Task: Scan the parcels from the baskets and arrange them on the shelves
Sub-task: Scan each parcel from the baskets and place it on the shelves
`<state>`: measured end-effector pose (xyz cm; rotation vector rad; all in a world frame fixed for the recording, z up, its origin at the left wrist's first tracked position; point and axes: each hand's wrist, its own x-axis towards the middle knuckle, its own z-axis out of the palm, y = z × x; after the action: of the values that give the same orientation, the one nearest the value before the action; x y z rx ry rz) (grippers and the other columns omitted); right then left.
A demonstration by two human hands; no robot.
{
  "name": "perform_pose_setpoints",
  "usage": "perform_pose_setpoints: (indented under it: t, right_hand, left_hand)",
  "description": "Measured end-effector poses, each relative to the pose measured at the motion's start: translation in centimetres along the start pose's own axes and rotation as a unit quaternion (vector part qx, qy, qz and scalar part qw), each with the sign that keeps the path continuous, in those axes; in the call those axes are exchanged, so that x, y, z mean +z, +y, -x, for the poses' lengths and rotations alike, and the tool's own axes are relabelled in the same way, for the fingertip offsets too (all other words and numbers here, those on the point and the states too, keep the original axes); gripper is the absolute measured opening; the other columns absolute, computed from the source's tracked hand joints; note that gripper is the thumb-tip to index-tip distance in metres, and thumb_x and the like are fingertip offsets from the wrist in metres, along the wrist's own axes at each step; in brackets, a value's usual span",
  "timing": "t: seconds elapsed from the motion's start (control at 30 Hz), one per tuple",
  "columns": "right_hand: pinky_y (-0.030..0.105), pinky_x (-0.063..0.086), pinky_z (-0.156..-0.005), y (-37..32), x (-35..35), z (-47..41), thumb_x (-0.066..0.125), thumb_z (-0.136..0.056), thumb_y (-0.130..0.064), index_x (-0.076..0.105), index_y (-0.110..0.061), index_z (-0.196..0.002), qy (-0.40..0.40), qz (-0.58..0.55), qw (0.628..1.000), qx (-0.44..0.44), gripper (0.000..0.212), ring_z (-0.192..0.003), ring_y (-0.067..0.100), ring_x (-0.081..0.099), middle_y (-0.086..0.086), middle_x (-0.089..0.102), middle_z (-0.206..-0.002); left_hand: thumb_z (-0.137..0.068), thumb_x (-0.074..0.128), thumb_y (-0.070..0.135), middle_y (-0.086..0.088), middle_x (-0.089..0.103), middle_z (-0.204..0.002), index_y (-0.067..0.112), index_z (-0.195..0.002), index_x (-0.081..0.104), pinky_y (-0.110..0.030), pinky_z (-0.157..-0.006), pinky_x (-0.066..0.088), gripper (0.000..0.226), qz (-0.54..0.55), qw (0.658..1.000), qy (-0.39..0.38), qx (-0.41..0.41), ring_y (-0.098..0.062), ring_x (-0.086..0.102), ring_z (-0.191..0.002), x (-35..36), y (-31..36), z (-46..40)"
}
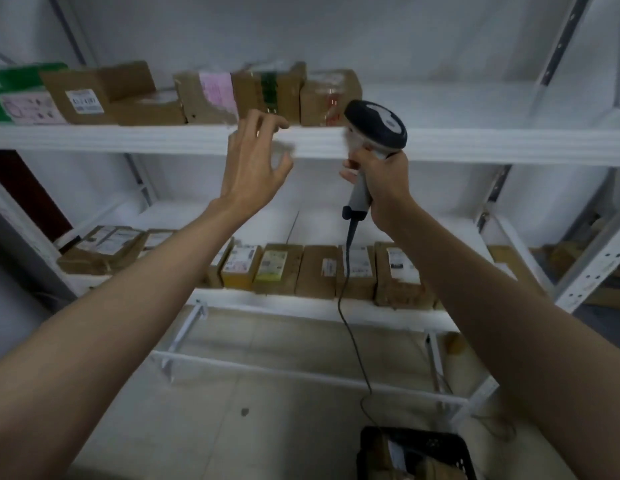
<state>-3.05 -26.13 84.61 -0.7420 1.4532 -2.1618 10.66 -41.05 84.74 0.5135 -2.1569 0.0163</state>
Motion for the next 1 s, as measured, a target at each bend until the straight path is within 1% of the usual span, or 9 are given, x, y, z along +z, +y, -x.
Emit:
perform_pose_setpoints:
  t: [0.17,0.27,0.43,0.5,0.6,0.77,0.87,0.93,1.0]
  right_hand:
    - [0.043,0.063,-0.079,4.4,-1.3,4.6,0.060,-0.090,0.010,0.060,-0.001,-0.113,-0.001,-0.012,0.998,0.061,0.025,-0.076,0.022,0.062,0.014,0.062,-0.090]
    - [0.038,0.062,-0.074,7.9,-2.6,7.9,0.062,-0.090,0.008,0.060,-0.003,-0.109,0.015,-0.012,0.993,0.116,0.023,-0.072,0.021,0.062,0.012,0.062,-0.087]
    - [0.040,0.061,-0.070,13.9,-5.2,14.6,0.062,-0.091,0.006,0.062,-0.006,-0.102,0.058,-0.010,0.980,0.190,0.018,-0.066,0.020,0.061,0.009,0.062,-0.078]
    - [0.044,0.061,-0.075,16.1,-6.5,17.6,0.062,-0.092,0.006,0.062,-0.006,-0.104,0.083,-0.018,0.973,0.216,0.018,-0.065,0.020,0.060,0.010,0.062,-0.081]
    - [0.045,0.060,-0.081,19.2,-8.6,22.8,0.057,-0.093,0.006,0.057,0.000,-0.119,0.134,-0.008,0.959,0.251,0.026,-0.066,0.020,0.059,0.012,0.060,-0.086]
    - [0.044,0.056,-0.076,24.1,-12.2,33.4,0.053,-0.096,0.005,0.056,-0.002,-0.103,0.257,-0.021,0.921,0.290,0.011,-0.055,0.019,0.055,0.011,0.056,-0.076]
    - [0.039,0.054,-0.069,26.8,-14.4,40.5,0.056,-0.093,0.007,0.056,-0.003,-0.090,0.335,-0.059,0.885,0.317,0.010,-0.056,0.022,0.056,0.012,0.053,-0.069]
    - [0.037,0.054,-0.067,28.1,-15.9,45.3,0.059,-0.093,0.004,0.055,-0.001,-0.097,0.377,-0.082,0.863,0.326,0.008,-0.058,0.021,0.058,0.011,0.055,-0.071]
    - [0.035,0.057,-0.065,29.0,-17.6,50.1,0.062,-0.094,-0.001,0.054,0.001,-0.113,0.420,-0.090,0.839,0.335,0.021,-0.059,0.019,0.062,0.010,0.061,-0.076]
  left_hand:
    - [-0.091,0.054,0.023,-0.008,0.056,-0.118,0.012,-0.117,0.058,-0.025,-0.085,0.028,0.028,-0.005,0.998,-0.056,0.002,-0.020,0.055,-0.105,2.3,0.9,7.1]
    - [-0.090,0.054,0.021,-0.009,0.057,-0.116,0.011,-0.116,0.059,-0.028,-0.085,0.031,0.028,0.008,0.994,-0.105,0.010,-0.021,0.056,-0.103,4.1,0.9,12.4]
    - [-0.090,0.053,0.019,-0.015,0.058,-0.110,0.005,-0.111,0.060,-0.047,-0.095,0.041,0.026,0.040,0.978,-0.204,-0.009,-0.033,0.057,-0.101,6.4,0.9,21.8]
    - [-0.089,0.054,0.018,-0.011,0.059,-0.107,0.007,-0.109,0.060,-0.040,-0.088,0.037,0.024,0.069,0.966,-0.247,-0.025,-0.028,0.058,-0.099,6.8,1.5,25.9]
    - [-0.089,0.059,0.015,-0.006,0.059,-0.106,0.012,-0.109,0.061,-0.033,-0.081,0.033,0.020,0.107,0.945,-0.307,-0.031,-0.023,0.058,-0.099,7.4,2.9,32.0]
    - [-0.088,0.060,0.012,-0.005,0.060,-0.107,0.011,-0.108,0.063,-0.038,-0.092,0.041,0.020,0.174,0.895,-0.409,-0.014,-0.021,0.057,-0.100,7.2,6.2,42.2]
    - [-0.086,0.059,0.010,-0.007,0.063,-0.106,0.007,-0.104,0.065,-0.036,-0.090,0.044,0.020,0.210,0.861,-0.463,0.012,-0.020,0.059,-0.097,6.5,8.5,47.9]
    - [-0.086,0.058,0.010,-0.008,0.064,-0.104,0.007,-0.104,0.066,-0.041,-0.090,0.048,0.019,0.220,0.836,-0.501,0.035,-0.024,0.061,-0.098,6.2,9.9,51.6]
    - [-0.087,0.058,0.012,-0.010,0.065,-0.102,0.006,-0.103,0.066,-0.045,-0.088,0.049,0.018,0.221,0.811,-0.537,0.066,-0.028,0.061,-0.098,6.1,11.7,54.8]
